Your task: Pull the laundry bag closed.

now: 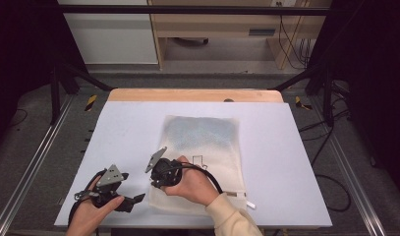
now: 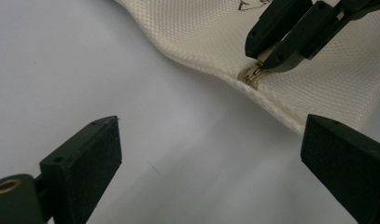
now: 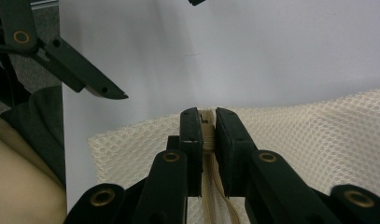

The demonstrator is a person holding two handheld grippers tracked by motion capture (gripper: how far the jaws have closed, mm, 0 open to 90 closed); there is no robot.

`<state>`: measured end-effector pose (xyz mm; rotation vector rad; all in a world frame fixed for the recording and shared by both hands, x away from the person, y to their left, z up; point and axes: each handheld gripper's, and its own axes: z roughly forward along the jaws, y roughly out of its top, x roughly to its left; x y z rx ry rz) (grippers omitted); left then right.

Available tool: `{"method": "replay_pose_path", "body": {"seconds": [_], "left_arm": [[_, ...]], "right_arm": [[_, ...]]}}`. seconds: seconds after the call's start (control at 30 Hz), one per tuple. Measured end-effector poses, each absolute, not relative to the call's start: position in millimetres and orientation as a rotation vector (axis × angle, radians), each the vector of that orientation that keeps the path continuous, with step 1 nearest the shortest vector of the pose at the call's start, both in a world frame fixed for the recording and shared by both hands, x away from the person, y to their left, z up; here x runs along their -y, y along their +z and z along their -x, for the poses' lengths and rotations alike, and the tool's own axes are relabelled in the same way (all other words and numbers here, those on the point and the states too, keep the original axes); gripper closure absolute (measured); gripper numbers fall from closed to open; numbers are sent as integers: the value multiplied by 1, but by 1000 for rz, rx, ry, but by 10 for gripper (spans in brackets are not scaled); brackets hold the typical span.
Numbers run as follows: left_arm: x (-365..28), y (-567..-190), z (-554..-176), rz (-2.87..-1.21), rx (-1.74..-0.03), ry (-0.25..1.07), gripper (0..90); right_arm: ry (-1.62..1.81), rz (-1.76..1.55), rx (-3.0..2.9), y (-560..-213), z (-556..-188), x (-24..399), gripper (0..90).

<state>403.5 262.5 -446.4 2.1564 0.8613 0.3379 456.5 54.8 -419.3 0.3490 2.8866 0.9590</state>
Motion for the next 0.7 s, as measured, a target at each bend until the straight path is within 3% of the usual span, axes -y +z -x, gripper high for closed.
{"method": "replay_pose_path", "body": {"seconds": [0.7], "left_arm": [[-238,-446,-402,-2104,-808,282,58]], "right_arm": [[962,-349,-2876,-419,-457,-53,817]]}}
